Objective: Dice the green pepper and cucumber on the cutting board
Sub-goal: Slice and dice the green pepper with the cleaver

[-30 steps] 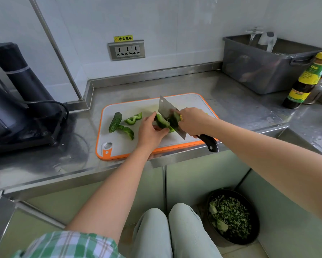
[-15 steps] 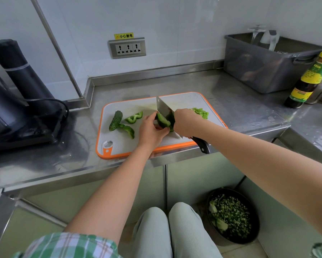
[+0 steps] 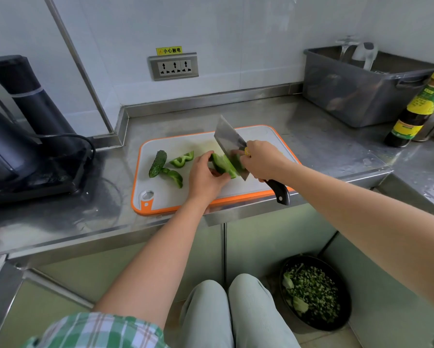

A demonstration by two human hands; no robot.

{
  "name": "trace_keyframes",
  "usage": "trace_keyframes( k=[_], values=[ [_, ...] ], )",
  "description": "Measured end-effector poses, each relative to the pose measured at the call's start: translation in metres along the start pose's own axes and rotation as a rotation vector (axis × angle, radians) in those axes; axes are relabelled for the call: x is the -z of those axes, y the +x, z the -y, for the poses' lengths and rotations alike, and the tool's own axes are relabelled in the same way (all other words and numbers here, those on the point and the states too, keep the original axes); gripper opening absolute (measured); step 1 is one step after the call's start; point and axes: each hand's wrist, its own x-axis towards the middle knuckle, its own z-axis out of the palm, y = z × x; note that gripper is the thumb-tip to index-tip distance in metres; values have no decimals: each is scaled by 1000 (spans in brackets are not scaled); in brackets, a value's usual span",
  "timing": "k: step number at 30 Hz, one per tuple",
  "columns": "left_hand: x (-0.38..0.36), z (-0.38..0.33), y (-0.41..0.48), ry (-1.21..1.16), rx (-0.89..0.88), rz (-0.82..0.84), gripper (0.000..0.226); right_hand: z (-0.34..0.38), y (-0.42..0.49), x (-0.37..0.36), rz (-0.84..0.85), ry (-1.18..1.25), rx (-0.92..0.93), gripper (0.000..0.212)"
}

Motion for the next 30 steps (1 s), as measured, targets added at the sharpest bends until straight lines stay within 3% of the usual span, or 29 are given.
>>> trace_keyframes(
  k=[4,13,15,18,21,24,30],
  values=[
    [1,-1,0,28,1,8,68,10,-5,11,80,-112,7,7],
    [0,3,2,11,-16,21,30,16,-10,1,139,-151,-3,2],
    [0,2,1,5,-11,19,27,19,-9,0,135,-170,-7,12],
    [0,3,1,17,1,12,37,23,-3,-8,114,-208,-18,22],
    [1,-4,-1,49,8,9,47,27,2,-18,74,-260,-19,9],
    [7,-15,-3,127,-17,13,57,23,6,-20,28,-231,-18,12],
    [35,-14,1,455,-68,44,70,-7,11,-10,-118,147,-54,10]
  ],
)
